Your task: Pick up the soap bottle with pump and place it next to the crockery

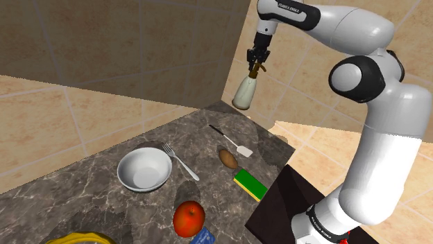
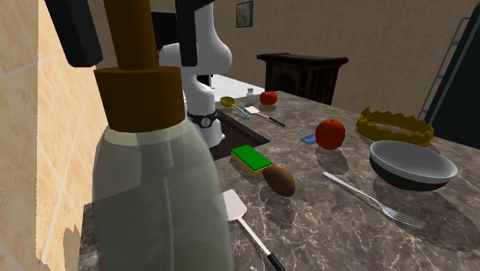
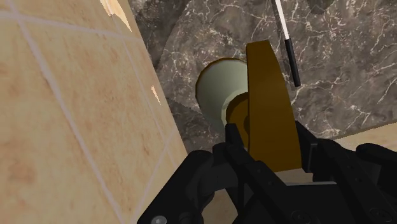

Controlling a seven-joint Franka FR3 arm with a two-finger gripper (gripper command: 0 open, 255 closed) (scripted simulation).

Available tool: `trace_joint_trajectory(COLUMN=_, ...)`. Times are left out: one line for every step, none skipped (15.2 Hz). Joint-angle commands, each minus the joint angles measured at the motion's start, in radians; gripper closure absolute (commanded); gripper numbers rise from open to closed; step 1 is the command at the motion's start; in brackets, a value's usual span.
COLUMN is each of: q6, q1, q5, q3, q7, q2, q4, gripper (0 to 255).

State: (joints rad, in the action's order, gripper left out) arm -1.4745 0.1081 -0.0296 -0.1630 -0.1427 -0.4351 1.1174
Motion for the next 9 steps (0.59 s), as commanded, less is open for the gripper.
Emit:
trace_joint_trajectory(q6=0.038, q1=0.004, q5=-0.002, q3=0.000, q7=-0.002, q2=-0.014, q4=-0.052, gripper=255)
trace_joint_trajectory(q6=0.053, q1=0.006, q5=-0.003, q3=0.000, q7=-0.003, q2=-0.020, q4=-0.073, gripper=255)
trace_joint_trajectory(q6=0.035, q1=-0.013, q5=0.002, q3=0.004, q7=0.017, q2=0.014, q4=-0.022, gripper=255)
trace_joint_trajectory(q6=0.020, q1=-0.032, q5=0.007, q3=0.008, q7=0.037, q2=0.044, q4=0.025, gripper=255)
trace_joint_trajectory(q6=0.007, q1=-0.049, q5=0.011, q3=0.014, q7=0.057, q2=0.073, q4=0.066, gripper=255)
trace_joint_trajectory(q6=-0.005, q1=-0.066, q5=0.015, q3=0.019, q7=0.078, q2=0.099, q4=0.105, gripper=255)
trace_joint_trajectory(q6=-0.015, q1=-0.082, q5=0.019, q3=0.025, q7=0.099, q2=0.123, q4=0.140, gripper=255)
trace_joint_trajectory(q6=-0.024, q1=-0.098, q5=0.022, q3=0.032, q7=0.120, q2=0.146, q4=0.172, gripper=255)
trace_joint_trajectory(q6=-0.033, q1=-0.113, q5=0.025, q3=0.039, q7=0.141, q2=0.167, q4=0.201, gripper=255)
